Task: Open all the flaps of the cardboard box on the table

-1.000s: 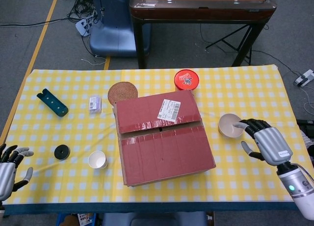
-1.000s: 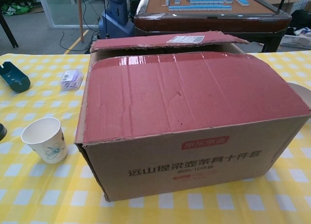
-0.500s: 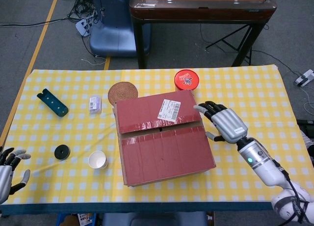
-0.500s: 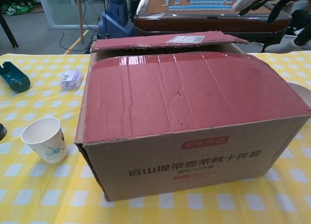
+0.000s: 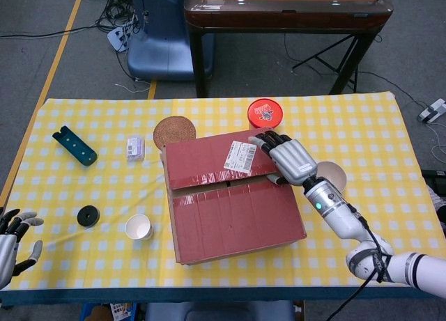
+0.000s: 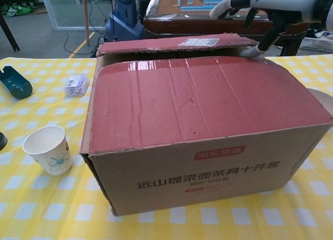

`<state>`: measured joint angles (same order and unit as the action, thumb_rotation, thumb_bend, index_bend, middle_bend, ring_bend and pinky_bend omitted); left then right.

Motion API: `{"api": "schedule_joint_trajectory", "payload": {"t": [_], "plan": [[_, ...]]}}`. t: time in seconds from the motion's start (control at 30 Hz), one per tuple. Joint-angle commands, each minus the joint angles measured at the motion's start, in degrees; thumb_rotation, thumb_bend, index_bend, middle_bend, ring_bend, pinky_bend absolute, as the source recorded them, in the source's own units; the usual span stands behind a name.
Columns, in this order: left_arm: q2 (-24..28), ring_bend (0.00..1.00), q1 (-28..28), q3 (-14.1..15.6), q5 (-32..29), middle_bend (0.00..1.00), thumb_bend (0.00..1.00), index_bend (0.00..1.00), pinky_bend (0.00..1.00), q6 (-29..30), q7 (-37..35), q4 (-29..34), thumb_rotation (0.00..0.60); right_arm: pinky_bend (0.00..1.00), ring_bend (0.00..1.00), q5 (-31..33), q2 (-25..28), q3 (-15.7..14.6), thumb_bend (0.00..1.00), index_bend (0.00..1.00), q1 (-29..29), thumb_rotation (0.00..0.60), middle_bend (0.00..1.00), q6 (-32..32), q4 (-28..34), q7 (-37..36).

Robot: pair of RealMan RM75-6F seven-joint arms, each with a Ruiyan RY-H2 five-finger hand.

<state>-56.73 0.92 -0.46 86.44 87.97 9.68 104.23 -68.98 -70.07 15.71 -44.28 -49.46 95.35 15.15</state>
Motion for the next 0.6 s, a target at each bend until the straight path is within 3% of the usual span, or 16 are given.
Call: {"api": "schedule_joint_trajectory", "payload": {"t": [0.03,0.6], "plan": [[0.0,0.13,0.0,0.0,0.1,0.26,0.44,0.42,0.00,-0.1,0.1,-0.1,0.600,0.23,0.08,1.0,-1.4,0.5,0.23,0.10,-1.1,0.600,0.13,-0.1,-1.8,0.0],[0.6,0.13,-0.3,-0.1,0.0,0.26,0.44,0.42,0.00,0.4,0.1,0.0,0.600,0.24,0.08,11.5,-5.7,7.8,0.23,0.10,-9.7,0.600,0.12,2.2,-16.2,-1.9]]}}
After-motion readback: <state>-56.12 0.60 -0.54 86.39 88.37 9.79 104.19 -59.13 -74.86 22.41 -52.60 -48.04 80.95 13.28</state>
